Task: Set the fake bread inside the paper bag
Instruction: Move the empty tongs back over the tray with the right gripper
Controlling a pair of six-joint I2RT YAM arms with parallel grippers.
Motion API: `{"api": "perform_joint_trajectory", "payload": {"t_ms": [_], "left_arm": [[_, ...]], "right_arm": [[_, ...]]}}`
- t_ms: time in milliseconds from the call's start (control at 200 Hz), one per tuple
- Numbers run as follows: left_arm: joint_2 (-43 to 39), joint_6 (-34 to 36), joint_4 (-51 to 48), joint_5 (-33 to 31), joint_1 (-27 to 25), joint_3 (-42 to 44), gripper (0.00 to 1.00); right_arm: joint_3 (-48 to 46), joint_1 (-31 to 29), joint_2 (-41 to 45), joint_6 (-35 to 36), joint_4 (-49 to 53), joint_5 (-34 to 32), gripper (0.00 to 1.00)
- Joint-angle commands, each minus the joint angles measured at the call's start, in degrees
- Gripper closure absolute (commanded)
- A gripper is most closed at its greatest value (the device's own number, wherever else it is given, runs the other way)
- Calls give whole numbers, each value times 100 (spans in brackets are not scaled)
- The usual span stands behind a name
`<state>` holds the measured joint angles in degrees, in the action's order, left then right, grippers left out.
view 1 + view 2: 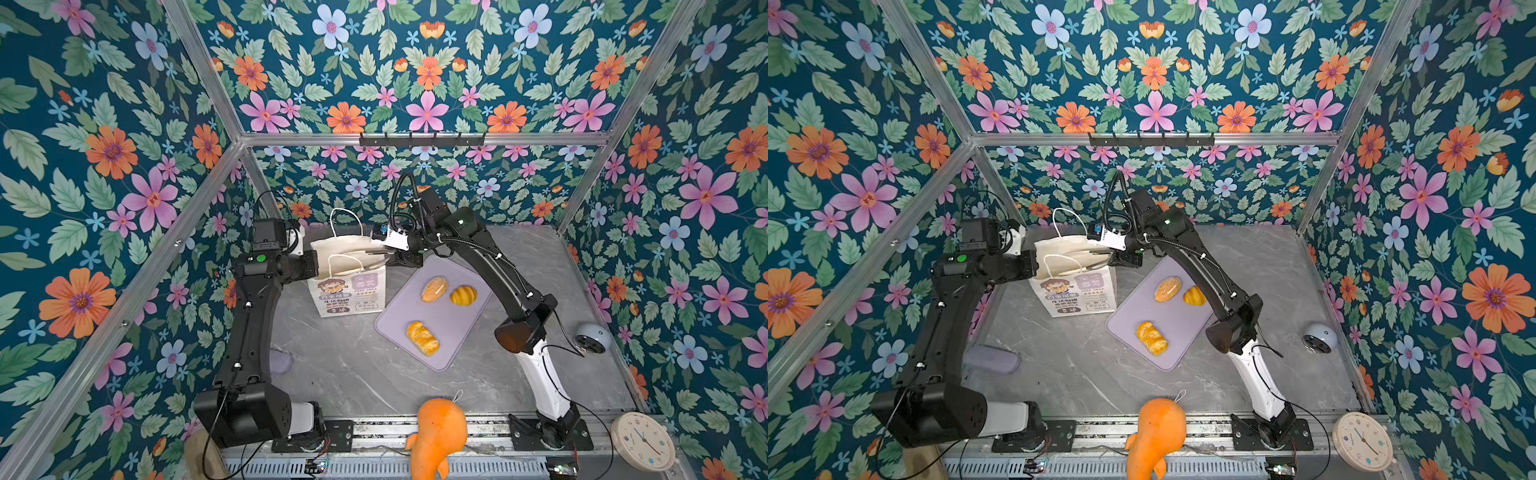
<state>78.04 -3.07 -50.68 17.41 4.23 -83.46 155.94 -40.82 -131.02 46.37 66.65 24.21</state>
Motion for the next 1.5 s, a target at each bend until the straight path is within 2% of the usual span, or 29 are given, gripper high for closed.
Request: {"api": "perform_joint_trajectory", "payload": {"t_ms": [0,205,440,640,920,1230,1495], "left_arm": [[-44,0,100,-9,-3,23,95],[-101,-27,113,-63,-5,67,95],[-136,-77,164,-62,-6,193,95],[-185,-97,171,-10,-3,242,94],[-306,-71,356,-108,-14,308,93],[-290,-80,371,-69,-14,287,92],[-341,-88,352,-19,-10,282,92]], "right_arm": [[42,5,142,-90,37,301,57],[42,34,426,-263,23,436,59],[-107,253,1082,-691,20,1043,60],[-700,414,1852,-1059,37,949,61],[-2968,584,3498,-2114,-624,102,63],[-5779,567,5194,-3878,-1385,-656,62],[-7181,-258,5646,-4907,-1150,-2059,62]]}}
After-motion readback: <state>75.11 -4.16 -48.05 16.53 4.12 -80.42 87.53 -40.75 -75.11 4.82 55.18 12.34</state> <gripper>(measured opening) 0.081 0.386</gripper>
